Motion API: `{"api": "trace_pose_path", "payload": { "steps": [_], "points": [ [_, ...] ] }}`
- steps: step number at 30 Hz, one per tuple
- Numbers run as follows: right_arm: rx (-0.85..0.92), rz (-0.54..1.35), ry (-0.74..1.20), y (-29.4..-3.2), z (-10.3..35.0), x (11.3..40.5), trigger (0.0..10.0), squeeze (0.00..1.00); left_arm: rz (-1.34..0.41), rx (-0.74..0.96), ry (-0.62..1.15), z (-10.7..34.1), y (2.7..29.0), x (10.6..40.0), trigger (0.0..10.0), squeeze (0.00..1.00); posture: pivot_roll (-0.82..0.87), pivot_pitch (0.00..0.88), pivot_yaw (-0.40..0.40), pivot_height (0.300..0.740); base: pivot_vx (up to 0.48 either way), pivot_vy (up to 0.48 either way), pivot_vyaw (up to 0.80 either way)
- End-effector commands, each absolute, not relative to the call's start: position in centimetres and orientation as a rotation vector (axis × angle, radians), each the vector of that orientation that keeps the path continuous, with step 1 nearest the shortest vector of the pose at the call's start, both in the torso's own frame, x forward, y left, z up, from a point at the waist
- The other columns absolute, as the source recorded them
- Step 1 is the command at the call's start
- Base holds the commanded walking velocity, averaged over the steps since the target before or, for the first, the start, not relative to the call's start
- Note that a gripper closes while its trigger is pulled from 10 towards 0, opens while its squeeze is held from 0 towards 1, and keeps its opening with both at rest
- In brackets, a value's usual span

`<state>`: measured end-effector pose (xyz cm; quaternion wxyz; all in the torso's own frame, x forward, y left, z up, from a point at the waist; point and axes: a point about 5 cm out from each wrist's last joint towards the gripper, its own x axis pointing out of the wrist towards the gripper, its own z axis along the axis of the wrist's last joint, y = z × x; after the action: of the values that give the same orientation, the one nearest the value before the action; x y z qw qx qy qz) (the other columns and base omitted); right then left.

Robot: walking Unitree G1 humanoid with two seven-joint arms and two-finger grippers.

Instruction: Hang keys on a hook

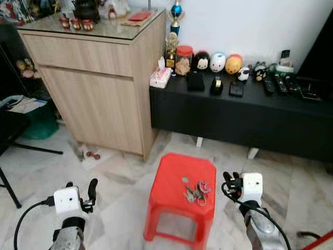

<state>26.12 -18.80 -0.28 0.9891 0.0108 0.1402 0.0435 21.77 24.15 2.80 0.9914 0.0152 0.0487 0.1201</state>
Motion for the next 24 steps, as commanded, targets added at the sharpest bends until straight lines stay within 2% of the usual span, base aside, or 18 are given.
{"api": "trace_pose_path", "payload": {
  "steps": [1,15,19,24],
  "points": [
    [0.015,0.081,0.319,-19.11,-0.75,25.86,10.0,0.00,0.245,0.034,0.106,2.80,24.40,21.64,10.0,0.00,0.01,0.000,-0.040,0.651,0.000,0.000,0.00],
    [0.021,0.068,0.353,-19.04,-1.22,25.65,10.0,0.00,0.243,0.011,0.114,2.86,24.68,21.97,10.0,0.00,0.01,0.000,-0.036,0.651,0.000,0.000,0.00],
    [0.017,0.075,0.351,-19.04,-1.22,25.65,10.0,0.00,0.242,0.007,0.117,2.90,24.79,22.19,10.0,0.00,0.00,0.000,-0.038,0.633,0.000,0.000,0.00],
    [0.021,0.064,0.352,-19.12,-1.24,25.65,10.0,0.00,0.244,-0.003,0.126,2.84,24.82,22.31,10.0,0.00,0.01,0.000,-0.039,0.633,0.000,0.000,0.00]
  ]
}}
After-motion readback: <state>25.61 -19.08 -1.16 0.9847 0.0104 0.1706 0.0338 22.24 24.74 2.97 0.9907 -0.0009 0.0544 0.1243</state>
